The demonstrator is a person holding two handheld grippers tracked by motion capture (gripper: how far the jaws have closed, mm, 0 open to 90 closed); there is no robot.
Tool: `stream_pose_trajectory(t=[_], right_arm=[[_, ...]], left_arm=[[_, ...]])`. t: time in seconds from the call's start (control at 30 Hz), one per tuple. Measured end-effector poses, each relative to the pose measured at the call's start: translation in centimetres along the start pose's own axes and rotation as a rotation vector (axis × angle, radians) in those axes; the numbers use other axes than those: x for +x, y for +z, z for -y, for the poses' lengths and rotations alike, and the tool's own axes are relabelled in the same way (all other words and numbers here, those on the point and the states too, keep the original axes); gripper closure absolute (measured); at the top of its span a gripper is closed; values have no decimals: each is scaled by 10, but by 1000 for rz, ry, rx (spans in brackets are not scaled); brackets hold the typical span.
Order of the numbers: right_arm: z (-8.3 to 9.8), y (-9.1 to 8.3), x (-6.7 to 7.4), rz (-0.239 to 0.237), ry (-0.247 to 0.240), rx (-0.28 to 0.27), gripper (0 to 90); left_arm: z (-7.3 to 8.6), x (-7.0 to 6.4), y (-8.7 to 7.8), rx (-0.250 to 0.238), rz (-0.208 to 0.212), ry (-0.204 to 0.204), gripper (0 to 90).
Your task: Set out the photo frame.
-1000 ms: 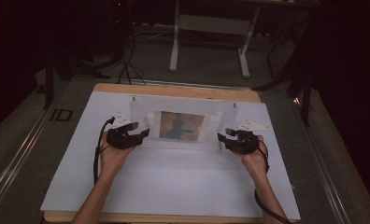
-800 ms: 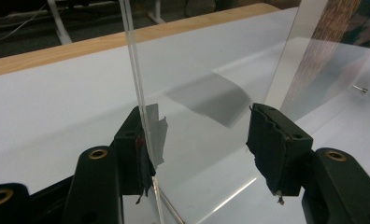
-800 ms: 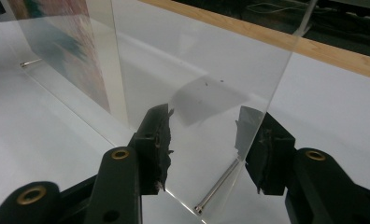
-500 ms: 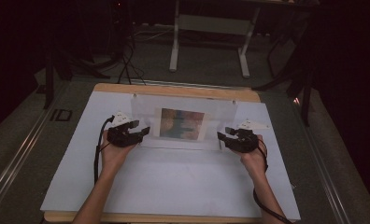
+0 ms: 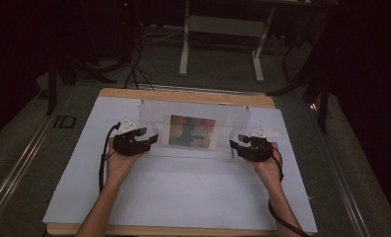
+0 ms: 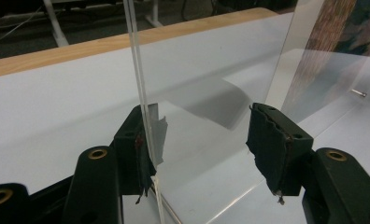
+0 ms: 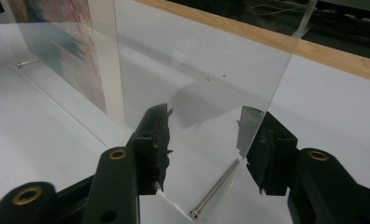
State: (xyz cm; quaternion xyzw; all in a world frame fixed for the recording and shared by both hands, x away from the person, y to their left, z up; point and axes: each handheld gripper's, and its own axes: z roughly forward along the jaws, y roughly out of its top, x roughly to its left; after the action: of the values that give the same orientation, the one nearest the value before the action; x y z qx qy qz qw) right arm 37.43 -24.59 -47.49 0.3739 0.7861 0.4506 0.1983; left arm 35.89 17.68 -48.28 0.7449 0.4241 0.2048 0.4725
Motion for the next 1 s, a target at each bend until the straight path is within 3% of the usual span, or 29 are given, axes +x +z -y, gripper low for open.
stream_pose_trajectory(t=[0.1,1.0], right_arm=[[0,2,3,14,-27,16,482],[-6,-14,-7,-15,-20,20,456]], left_arm=[[1,1,0,10,4,-4,415],[-4,5,-12,1,46,-8,414]])
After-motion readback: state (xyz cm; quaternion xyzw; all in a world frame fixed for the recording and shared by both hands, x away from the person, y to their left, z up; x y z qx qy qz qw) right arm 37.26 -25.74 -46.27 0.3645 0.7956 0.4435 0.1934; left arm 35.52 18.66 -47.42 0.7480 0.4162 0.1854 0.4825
